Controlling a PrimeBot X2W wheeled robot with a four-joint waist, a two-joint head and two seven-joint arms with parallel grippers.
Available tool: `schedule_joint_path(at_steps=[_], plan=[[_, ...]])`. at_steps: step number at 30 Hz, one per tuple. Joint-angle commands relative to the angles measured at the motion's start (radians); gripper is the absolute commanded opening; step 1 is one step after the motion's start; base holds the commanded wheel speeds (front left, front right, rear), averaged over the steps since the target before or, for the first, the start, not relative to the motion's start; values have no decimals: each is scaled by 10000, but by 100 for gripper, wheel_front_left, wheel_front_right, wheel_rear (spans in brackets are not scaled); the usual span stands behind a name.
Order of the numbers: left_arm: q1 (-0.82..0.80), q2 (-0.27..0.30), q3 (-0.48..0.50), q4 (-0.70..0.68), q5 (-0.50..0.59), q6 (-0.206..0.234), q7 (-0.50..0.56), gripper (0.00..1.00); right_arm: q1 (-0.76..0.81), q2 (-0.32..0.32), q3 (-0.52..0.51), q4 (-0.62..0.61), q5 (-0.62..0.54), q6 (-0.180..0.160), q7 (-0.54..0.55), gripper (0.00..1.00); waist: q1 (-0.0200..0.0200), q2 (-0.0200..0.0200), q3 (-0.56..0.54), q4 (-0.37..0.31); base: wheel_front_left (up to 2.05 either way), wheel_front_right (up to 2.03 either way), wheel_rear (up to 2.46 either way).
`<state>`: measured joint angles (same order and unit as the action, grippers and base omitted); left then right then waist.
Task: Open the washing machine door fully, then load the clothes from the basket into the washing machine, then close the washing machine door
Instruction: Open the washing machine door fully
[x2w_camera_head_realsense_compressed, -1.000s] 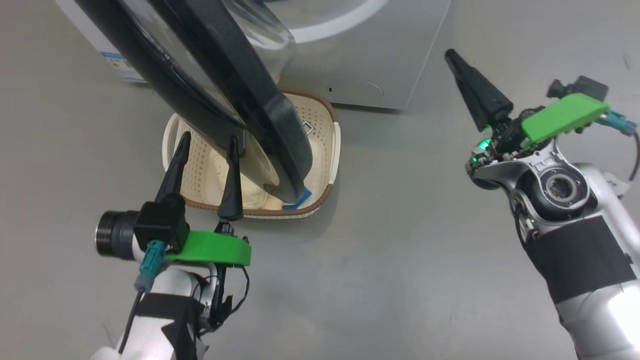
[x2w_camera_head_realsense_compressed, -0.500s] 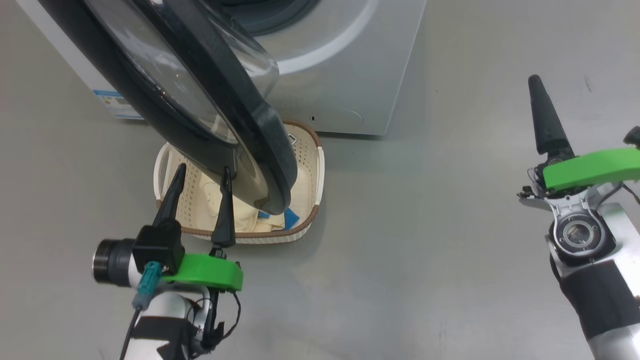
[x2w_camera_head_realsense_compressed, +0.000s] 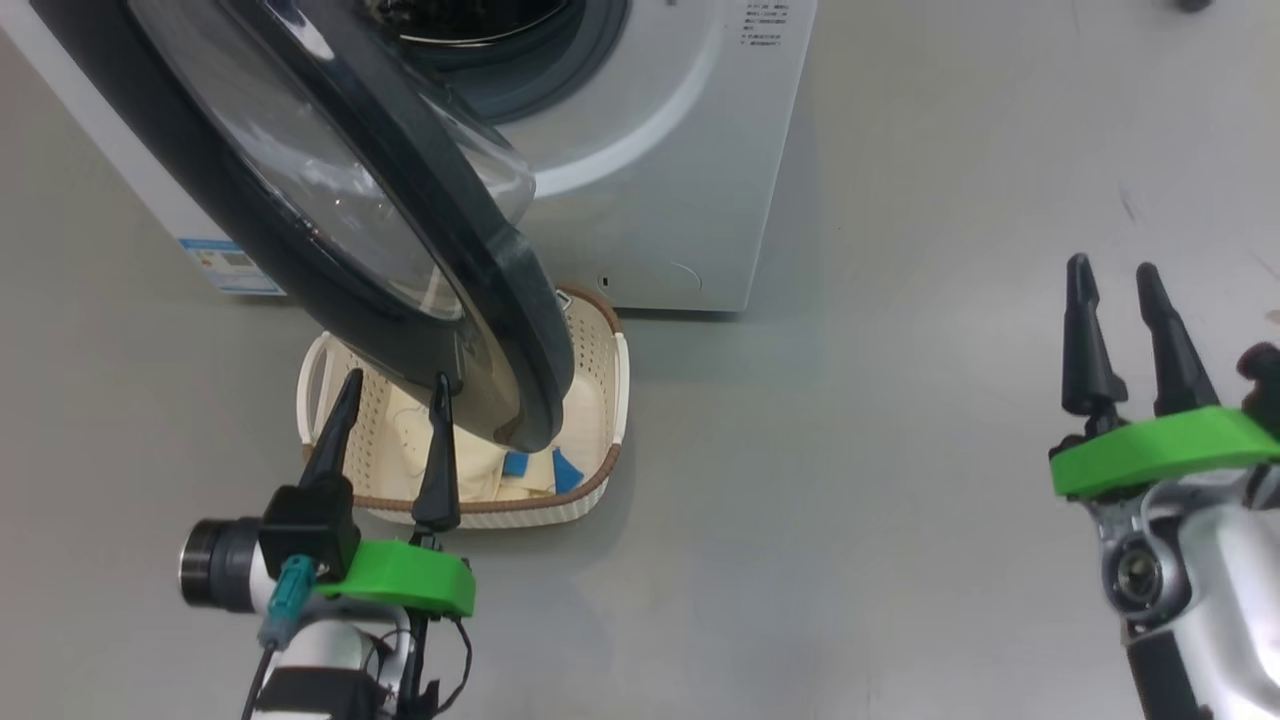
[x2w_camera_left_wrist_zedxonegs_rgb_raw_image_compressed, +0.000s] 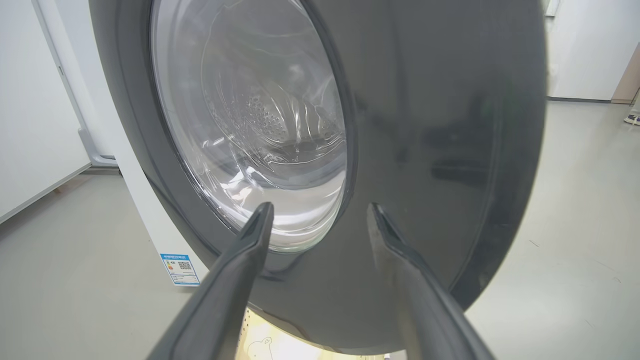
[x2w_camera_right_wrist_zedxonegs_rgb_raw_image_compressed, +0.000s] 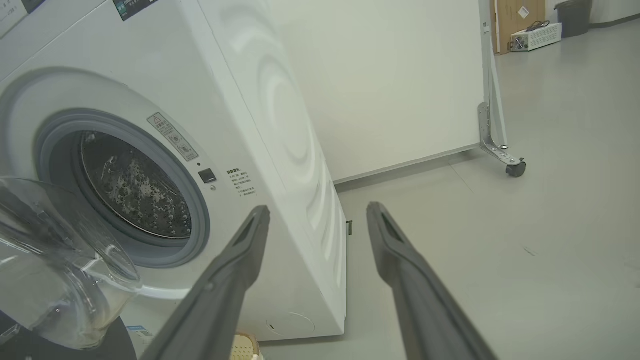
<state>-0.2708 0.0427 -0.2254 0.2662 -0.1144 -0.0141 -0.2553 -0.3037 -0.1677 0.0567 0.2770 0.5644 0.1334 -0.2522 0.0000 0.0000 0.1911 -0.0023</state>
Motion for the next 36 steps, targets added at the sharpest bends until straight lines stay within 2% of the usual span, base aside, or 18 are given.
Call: schedule_joint_path(at_steps=[1, 7, 16, 25, 36], plan=[[-58, 191, 369, -255, 135, -26, -65, 100, 274, 234, -134, -606, -852, -27, -87, 100, 0, 0, -123, -57, 0, 0, 0], [124, 178, 381, -197, 129, -42, -65, 100, 1252, 806, -650, -1456, -2788, -27, 57, 100, 0, 0, -380, -126, 0, 0, 0], [339, 166, 326, -51, 139, -139, -65, 100, 2457, 1137, -539, -2440, -4065, -27, 498, 100, 0, 0, -695, -119, 0, 0, 0], [512, 145, 263, 28, 100, -170, -65, 100, 3430, 1171, -349, -2759, -4089, -27, 645, 100, 0, 0, -1012, -33, 0, 0, 0], [586, 132, 266, 61, 95, -152, -65, 100, 3706, 1173, -171, -2817, -3983, -27, 710, 100, 0, 0, -1114, -50, 0, 0, 0]])
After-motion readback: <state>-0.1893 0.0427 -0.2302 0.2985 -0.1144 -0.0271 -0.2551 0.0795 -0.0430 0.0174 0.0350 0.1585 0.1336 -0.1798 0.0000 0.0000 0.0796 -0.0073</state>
